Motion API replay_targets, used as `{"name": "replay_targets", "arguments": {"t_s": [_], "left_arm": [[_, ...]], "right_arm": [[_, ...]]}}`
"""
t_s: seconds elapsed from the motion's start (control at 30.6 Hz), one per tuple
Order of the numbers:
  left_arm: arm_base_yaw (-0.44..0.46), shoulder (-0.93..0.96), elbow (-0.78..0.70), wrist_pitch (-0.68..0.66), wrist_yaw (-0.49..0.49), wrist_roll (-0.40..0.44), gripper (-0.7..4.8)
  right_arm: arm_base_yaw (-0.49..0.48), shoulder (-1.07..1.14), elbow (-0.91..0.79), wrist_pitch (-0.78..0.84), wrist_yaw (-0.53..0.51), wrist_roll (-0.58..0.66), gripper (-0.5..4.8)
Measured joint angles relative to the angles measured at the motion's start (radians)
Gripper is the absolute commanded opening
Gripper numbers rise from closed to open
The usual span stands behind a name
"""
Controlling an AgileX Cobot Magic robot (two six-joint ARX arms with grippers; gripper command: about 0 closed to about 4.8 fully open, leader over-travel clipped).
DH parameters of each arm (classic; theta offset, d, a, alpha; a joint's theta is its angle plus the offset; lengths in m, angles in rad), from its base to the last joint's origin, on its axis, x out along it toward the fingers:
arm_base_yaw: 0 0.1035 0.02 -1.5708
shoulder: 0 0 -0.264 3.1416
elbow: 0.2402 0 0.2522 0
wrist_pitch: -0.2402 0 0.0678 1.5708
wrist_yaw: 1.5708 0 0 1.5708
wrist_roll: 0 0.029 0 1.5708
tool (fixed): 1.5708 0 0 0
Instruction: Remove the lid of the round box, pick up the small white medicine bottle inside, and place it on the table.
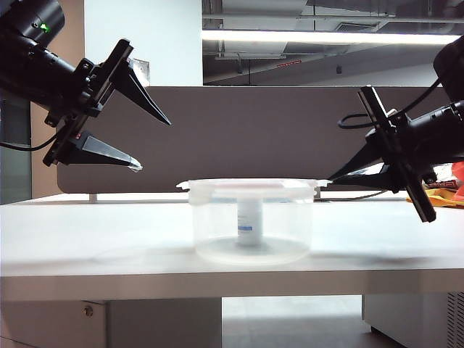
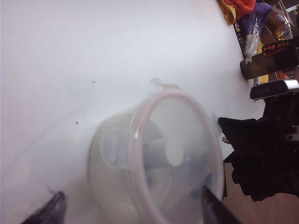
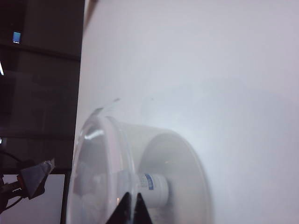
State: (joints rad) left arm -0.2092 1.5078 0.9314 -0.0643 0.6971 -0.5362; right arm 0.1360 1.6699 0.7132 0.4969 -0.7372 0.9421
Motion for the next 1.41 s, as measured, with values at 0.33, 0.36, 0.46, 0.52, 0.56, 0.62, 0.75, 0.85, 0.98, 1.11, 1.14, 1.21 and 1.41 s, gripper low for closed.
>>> {"name": "replay_targets", "arguments": {"t_s": [0.33,0.36,0.46,0.52,0.56,0.62,0.75,0.85,0.98,1.11,1.14,1.21,1.41], "left_arm": [[0.0,0.0,0.0,0.0,0.0,0.0,3.72],[0.0,0.0,0.0,0.0,0.0,0.0,3.72],[0.0,0.0,0.0,0.0,0.0,0.0,3.72],[0.0,0.0,0.0,0.0,0.0,0.0,3.72],[0.0,0.0,0.0,0.0,-0.001,0.0,3.72],[0.0,0.0,0.0,0.0,-0.001,0.0,3.72],[0.0,0.0,0.0,-0.001,-0.002,0.0,3.72],[0.0,0.0,0.0,-0.001,-0.001,0.0,3.72],[0.0,0.0,0.0,-0.001,-0.002,0.0,3.72],[0.0,0.0,0.0,-0.001,-0.002,0.0,3.72],[0.0,0.0,0.0,-0.001,-0.002,0.0,3.72],[0.0,0.0,0.0,-0.001,-0.002,0.0,3.72],[0.0,0.0,0.0,-0.001,-0.004,0.001,3.72]], "right_arm": [[0.0,0.0,0.0,0.021,0.0,0.0,-0.04],[0.0,0.0,0.0,0.021,0.0,0.0,-0.04],[0.0,0.0,0.0,0.026,-0.002,0.0,-0.04],[0.0,0.001,-0.001,0.05,-0.015,0.001,-0.04],[0.0,0.001,-0.001,0.067,-0.018,0.006,-0.04],[0.0,0.001,0.0,0.104,-0.025,0.031,-0.04],[0.0,0.001,0.0,0.172,-0.045,0.068,-0.04],[0.0,0.001,0.0,0.214,-0.058,0.094,-0.04],[0.0,0.001,0.0,0.26,-0.078,0.119,-0.04],[0.0,0.001,0.0,0.302,-0.096,0.149,-0.04],[0.0,0.001,0.0,0.311,-0.098,0.156,-0.04],[0.0,0.001,0.0,0.326,-0.102,0.173,-0.04],[0.0,0.001,0.0,0.344,-0.12,0.187,-0.04]]}}
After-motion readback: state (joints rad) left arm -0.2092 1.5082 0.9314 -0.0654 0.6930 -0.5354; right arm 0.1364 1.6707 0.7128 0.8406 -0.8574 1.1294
